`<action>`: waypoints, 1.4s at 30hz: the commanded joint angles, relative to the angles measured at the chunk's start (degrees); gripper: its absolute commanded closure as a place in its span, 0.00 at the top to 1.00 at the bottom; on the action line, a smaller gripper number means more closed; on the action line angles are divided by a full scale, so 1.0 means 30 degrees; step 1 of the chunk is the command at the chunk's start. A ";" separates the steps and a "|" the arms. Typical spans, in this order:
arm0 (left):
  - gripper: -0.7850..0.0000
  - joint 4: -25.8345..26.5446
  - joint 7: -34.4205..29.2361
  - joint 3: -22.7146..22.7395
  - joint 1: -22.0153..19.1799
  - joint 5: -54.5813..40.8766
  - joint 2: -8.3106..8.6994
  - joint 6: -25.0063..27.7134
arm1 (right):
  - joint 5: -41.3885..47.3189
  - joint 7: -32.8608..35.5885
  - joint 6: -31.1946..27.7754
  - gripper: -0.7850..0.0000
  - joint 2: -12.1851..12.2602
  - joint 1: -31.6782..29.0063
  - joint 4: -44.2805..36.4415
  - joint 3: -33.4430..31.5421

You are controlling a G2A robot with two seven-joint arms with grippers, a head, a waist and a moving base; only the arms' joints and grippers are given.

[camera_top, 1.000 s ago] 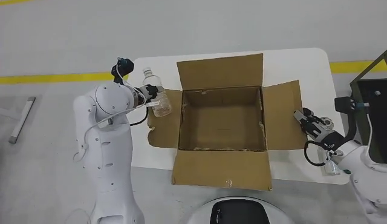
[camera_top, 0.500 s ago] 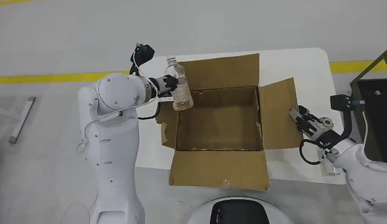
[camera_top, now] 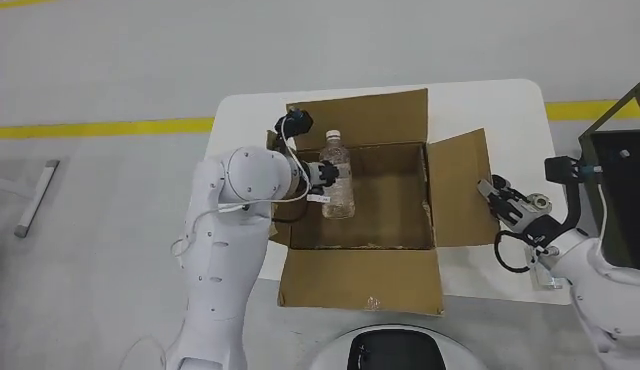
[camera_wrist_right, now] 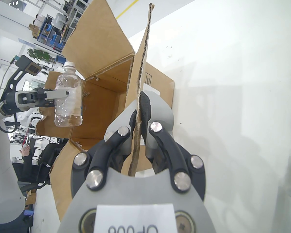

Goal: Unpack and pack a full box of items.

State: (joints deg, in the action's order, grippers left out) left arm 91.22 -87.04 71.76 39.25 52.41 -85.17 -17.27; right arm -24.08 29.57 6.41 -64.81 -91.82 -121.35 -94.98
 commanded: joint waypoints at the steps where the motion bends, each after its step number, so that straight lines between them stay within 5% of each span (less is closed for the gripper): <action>1: 0.00 -0.0175 0.0102 -0.0242 -0.0075 0.0030 -0.0054 -0.0102 | -0.0002 0.0014 -0.0021 0.00 0.0003 0.0086 -0.0001 0.0012; 6: 0.00 -0.1488 0.0089 -0.0616 -0.0173 0.0098 -0.0188 -0.0092 | 0.0062 0.0160 -0.0126 0.00 0.0013 0.0228 0.0024 0.0064; 8: 0.00 -0.1677 0.0099 -0.0645 -0.0315 0.0145 -0.0218 -0.0101 | -0.0205 0.0323 -0.0492 0.40 0.0052 0.0284 0.0084 -0.0055; 9: 0.00 -0.1677 0.0099 -0.0645 -0.0315 0.0145 -0.0218 -0.0101 | -0.0253 0.0311 -0.0502 1.00 0.0057 0.0252 0.0113 -0.0094; 24: 0.00 -0.1677 0.0099 -0.0645 -0.0315 0.0145 -0.0218 -0.0101 | -0.0330 0.0034 -0.0388 1.00 0.0263 0.1105 0.0385 -0.3101; 33: 0.00 -0.1351 0.0676 -0.1571 0.0783 0.0044 -0.0168 -0.0082 | 0.0079 0.0164 -0.0171 1.00 0.0301 0.1877 0.0067 -0.3102; 42: 0.00 -0.2331 0.0445 -0.2216 0.0456 0.2630 0.0020 -0.0437 | 0.0182 0.0222 -0.0097 1.00 0.0327 0.2232 -0.0259 -0.2832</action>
State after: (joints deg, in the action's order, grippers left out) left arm 84.71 -85.66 65.30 40.80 59.23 -85.15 -18.67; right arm -23.52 30.26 6.19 -63.84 -85.21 -122.13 -103.58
